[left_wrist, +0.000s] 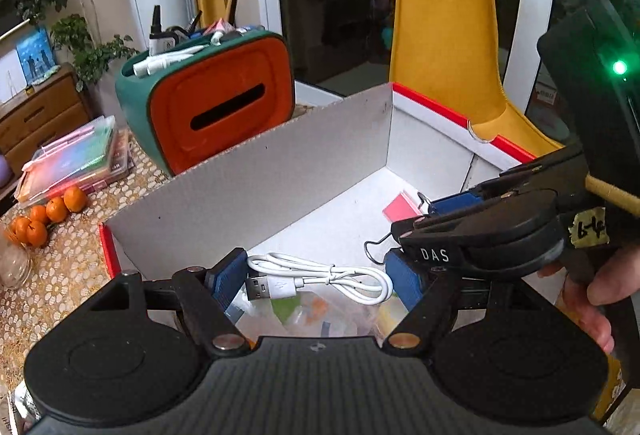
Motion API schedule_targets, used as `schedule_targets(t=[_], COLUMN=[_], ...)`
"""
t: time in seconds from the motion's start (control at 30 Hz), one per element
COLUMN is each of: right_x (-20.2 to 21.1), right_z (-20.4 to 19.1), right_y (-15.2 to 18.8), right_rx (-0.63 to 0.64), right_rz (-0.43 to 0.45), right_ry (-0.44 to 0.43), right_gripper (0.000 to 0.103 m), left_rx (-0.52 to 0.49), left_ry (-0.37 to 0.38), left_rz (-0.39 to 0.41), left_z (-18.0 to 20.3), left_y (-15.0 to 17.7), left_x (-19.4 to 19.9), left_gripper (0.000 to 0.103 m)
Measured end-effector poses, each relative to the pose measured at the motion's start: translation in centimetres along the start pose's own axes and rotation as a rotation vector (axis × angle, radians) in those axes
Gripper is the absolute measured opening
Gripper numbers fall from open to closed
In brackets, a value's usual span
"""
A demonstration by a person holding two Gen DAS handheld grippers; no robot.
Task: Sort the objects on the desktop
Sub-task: 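Open both tools to drop the cable and binder clips into the box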
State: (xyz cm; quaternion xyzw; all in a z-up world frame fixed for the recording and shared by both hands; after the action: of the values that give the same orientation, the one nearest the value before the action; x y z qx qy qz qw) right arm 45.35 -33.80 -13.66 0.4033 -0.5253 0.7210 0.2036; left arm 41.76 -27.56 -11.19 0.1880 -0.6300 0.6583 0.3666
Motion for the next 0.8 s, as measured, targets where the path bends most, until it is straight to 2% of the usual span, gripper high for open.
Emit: schedule_targets(t=[0.2,0.37,0.67,0.7,0.77,0.8], right_x=[0.2,0.6,3.1,3.3,4.0,4.3], right_z=[0.0,0.2,-0.4,-0.5,-0.6,-0.7], right_y=[0.0,-0.1,-0.7,-0.7,-0.7,-0.8], right_rx=[0.004,-0.016,-0.015,-0.011,-0.004,0.001], right_rz=[0.002,0.008,0.042,0.044,0.058,0.065], right_ry=[0.006,0.011,-0.007,-0.008,0.002,0.005], right_gripper=[0.033,0.04,0.043,0.045,0.064,0.064], left_rx=[-0.015,0.005,0.078,0.077,0.08,0.085], left_ry=[-0.013,0.006,0.031,0.03,0.029,0.03], left_rz=[-0.041,-0.025,0.008,0.011,0.021,0.024], left_z=[0.2,0.2,-0.1,-0.2,-0.3,-0.4], left_y=[0.5,0.8,0.9,1.0,1.1,1.2], left_x=[-0.4,0.5,3.3,3.6,4.3,4.6], left_gripper=[0.076,0.076,0.079,0.079,0.079,0.079])
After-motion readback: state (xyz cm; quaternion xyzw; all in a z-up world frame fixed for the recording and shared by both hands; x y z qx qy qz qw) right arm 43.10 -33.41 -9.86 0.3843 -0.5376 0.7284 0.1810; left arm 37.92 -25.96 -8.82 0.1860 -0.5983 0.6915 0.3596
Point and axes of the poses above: each gripper's, at about its wrist camera, not at the fingertips, and x roughly against the way its jaws point, z to its right, y to its underside, the point moved 10 cm from there along -x, roughly the way its jaws point, and after that the axes turned 15 degrees about x, right-handed, at the moved point
